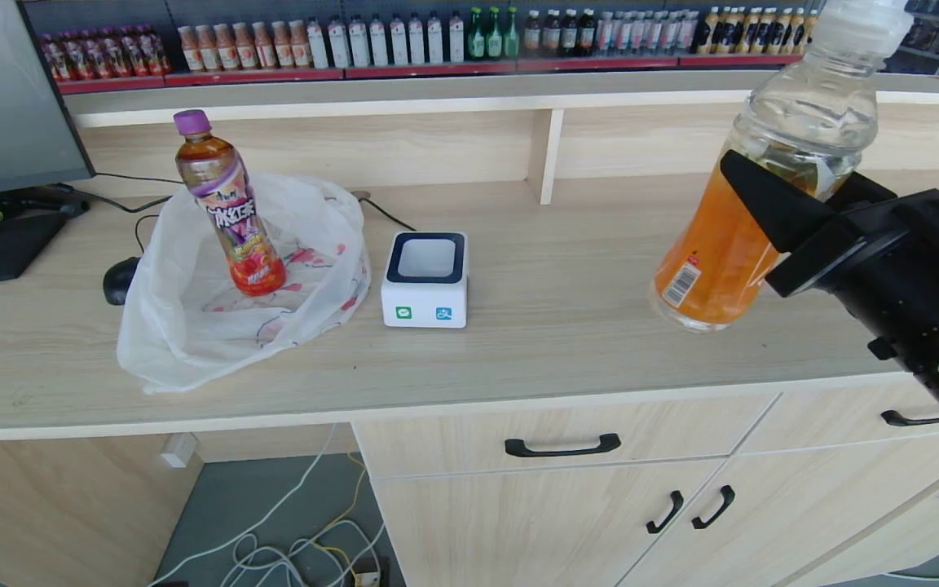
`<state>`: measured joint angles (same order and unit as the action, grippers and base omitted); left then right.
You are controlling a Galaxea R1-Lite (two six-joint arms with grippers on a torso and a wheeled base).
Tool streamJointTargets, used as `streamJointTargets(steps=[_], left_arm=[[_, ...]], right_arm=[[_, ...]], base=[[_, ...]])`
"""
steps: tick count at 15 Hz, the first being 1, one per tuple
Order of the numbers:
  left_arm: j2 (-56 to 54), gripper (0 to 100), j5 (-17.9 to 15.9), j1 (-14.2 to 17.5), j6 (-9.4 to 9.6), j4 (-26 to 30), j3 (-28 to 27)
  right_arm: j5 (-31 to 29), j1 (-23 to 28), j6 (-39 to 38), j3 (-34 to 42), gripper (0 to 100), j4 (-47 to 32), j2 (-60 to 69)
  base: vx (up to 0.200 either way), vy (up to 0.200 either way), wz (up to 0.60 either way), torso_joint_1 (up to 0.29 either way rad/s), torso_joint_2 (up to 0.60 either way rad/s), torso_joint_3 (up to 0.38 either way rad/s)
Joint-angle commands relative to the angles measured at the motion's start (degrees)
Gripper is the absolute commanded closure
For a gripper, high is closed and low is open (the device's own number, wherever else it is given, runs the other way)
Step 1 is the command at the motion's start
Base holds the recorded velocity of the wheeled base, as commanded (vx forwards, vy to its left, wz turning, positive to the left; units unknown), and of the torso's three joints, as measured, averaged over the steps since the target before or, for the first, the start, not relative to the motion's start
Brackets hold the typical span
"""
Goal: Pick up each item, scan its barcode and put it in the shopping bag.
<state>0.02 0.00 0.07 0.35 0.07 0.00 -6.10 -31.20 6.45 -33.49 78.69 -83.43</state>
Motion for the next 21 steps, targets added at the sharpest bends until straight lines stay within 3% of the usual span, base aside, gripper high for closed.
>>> streamJointTargets(steps=[1,15,21], left_arm=[[0.0,0,0.0,0.0,0.0,0.0,0.0],[0.0,0,0.0,0.0,0.09,0.0,0.0],[0.0,0,0.0,0.0,-0.18,0.0,0.0]], right_arm=[[-0.5,1.2,0.5,-0.4,100,0.1,-1.3],[-0.8,1.8,0.4,0.4,100,1.7,-2.1],[-0.8,1.8,0.4,0.0,100,2.1,-2.1]], base=[[0.0,0.0,0.0,0.0,0.0,0.0],[0.0,0.0,0.0,0.0,0.0,0.0],[0.0,0.2,0.0,-0.002,0.0,0.003]])
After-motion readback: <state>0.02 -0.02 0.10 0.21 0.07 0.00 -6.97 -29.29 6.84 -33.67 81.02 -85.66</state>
